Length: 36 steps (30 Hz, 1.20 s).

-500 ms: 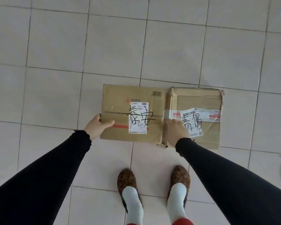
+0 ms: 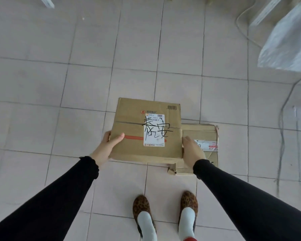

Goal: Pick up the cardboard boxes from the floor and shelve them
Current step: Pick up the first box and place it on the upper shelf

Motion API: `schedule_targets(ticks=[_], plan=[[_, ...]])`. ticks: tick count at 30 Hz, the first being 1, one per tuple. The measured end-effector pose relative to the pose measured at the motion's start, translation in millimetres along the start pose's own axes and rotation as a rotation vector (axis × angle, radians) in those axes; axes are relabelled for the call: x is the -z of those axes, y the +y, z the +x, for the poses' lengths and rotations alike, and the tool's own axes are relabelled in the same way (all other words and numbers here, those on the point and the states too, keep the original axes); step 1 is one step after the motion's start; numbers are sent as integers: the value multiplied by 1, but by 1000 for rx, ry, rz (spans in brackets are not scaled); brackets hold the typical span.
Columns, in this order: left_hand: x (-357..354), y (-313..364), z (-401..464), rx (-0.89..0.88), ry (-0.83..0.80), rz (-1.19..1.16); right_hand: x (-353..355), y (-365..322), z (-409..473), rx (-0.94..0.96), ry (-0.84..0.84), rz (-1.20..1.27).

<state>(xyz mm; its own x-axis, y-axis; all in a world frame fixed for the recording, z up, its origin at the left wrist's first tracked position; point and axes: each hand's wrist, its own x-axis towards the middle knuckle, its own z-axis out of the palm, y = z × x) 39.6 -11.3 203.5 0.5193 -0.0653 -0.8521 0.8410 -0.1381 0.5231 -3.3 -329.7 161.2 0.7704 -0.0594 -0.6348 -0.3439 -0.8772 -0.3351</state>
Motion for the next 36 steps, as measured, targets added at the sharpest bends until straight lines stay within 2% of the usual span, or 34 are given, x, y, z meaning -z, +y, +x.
schedule_targets(ticks=[5, 11, 17, 23, 31, 36], plan=[[3, 148, -142, -180, -84, -73, 170, -68, -75, 66, 210, 56], [7, 326, -323, -477, -217, -34, 394, -159, -196, 206, 533, 116], [-4, 466, -464, -743, -334, -42, 569, -217, -290, 329, 778, 142], [-23, 569, -546, -806, -427, -18, 696, -244, -352, 416, 944, 175], [-65, 686, -594, -892, -303, -92, 822, -259, -374, 429, 1044, 200], [-62, 749, -600, -957, -248, -129, 876, -285, -367, 421, 1094, 104]])
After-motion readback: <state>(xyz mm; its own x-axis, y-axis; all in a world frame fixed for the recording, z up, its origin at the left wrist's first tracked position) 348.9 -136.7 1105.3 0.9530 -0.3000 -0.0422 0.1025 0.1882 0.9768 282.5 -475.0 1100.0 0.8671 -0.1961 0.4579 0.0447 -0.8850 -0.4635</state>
